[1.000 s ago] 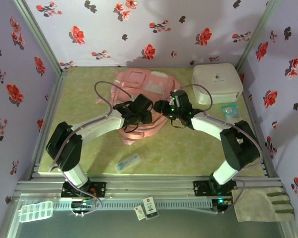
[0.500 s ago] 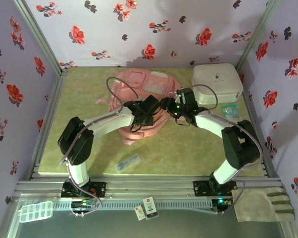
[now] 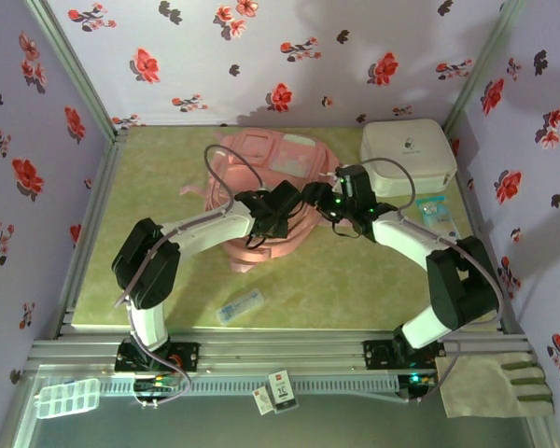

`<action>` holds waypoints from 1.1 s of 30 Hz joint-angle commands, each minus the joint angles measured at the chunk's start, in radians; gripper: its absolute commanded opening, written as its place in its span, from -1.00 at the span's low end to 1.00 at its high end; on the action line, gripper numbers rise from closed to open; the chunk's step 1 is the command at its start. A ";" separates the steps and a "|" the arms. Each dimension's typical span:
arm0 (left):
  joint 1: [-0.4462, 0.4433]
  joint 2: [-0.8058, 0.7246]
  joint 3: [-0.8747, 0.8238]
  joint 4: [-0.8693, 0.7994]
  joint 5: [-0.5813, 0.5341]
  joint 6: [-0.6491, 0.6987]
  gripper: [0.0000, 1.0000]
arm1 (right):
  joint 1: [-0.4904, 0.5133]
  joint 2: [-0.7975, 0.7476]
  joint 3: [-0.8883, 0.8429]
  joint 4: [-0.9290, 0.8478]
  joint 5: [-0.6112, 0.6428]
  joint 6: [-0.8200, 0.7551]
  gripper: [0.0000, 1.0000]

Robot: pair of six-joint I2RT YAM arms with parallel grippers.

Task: Pack the student bag
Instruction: Unzip the student bag at the top-center of the table.

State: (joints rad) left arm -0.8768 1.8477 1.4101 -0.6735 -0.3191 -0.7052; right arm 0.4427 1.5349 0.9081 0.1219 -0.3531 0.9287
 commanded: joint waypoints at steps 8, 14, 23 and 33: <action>0.009 -0.091 -0.067 0.123 0.089 0.109 -1.00 | 0.002 0.006 -0.016 -0.009 0.010 0.104 0.02; 0.011 -0.157 -0.107 0.212 0.211 0.162 -1.00 | 0.029 0.058 -0.001 0.046 -0.028 0.135 -0.06; 0.013 -0.133 -0.074 0.213 0.234 0.180 -1.00 | 0.059 0.069 0.005 0.013 0.024 0.144 -0.27; 0.054 -0.106 -0.023 0.190 0.324 0.259 -1.00 | 0.054 0.097 0.070 -0.066 0.137 0.096 -0.70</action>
State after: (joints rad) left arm -0.8356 1.7329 1.3384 -0.4969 -0.0566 -0.4995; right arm 0.4984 1.6115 0.9298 0.0933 -0.2852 1.0534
